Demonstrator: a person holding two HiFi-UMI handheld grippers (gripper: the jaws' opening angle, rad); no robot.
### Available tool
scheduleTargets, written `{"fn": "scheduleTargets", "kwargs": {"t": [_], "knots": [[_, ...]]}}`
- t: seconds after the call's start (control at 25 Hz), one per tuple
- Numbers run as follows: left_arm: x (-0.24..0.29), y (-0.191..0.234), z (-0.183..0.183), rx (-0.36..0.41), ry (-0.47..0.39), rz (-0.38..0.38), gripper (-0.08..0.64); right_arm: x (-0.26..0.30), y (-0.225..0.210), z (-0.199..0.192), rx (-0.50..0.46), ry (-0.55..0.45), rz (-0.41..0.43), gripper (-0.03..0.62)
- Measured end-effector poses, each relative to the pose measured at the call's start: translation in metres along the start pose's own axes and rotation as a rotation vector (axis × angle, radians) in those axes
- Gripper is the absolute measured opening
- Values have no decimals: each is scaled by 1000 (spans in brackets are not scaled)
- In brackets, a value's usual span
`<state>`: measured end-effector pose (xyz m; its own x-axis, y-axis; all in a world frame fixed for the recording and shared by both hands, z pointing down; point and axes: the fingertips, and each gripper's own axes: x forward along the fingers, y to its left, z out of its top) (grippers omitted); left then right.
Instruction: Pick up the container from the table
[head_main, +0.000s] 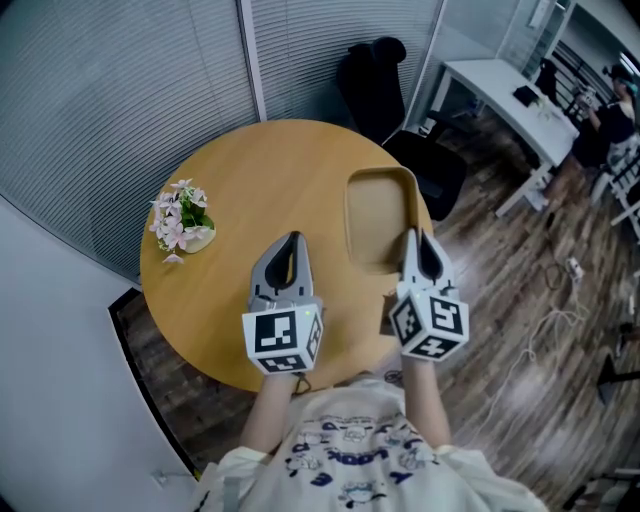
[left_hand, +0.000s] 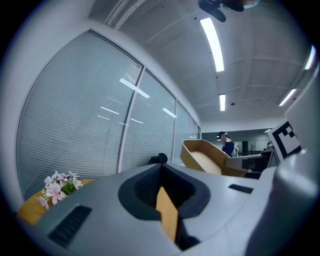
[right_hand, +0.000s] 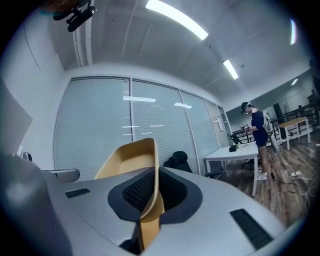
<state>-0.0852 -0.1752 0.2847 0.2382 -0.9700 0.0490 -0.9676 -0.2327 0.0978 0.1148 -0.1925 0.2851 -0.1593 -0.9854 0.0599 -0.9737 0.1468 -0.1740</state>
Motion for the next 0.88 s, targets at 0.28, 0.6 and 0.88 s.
{"fn": "scheduleTargets", "kwargs": {"t": [0.28,0.6,0.88], "knots": [[-2,0,0,5,3,-1,3,-2,-1,-1,5,6,-3,20],[-1,-1,2,9,7,-6,3,-2,1,-1,-3,11,-2,20],[1,-1,1,9,8,-12,3,1,2,-3,-2,20,-2,20]]}}
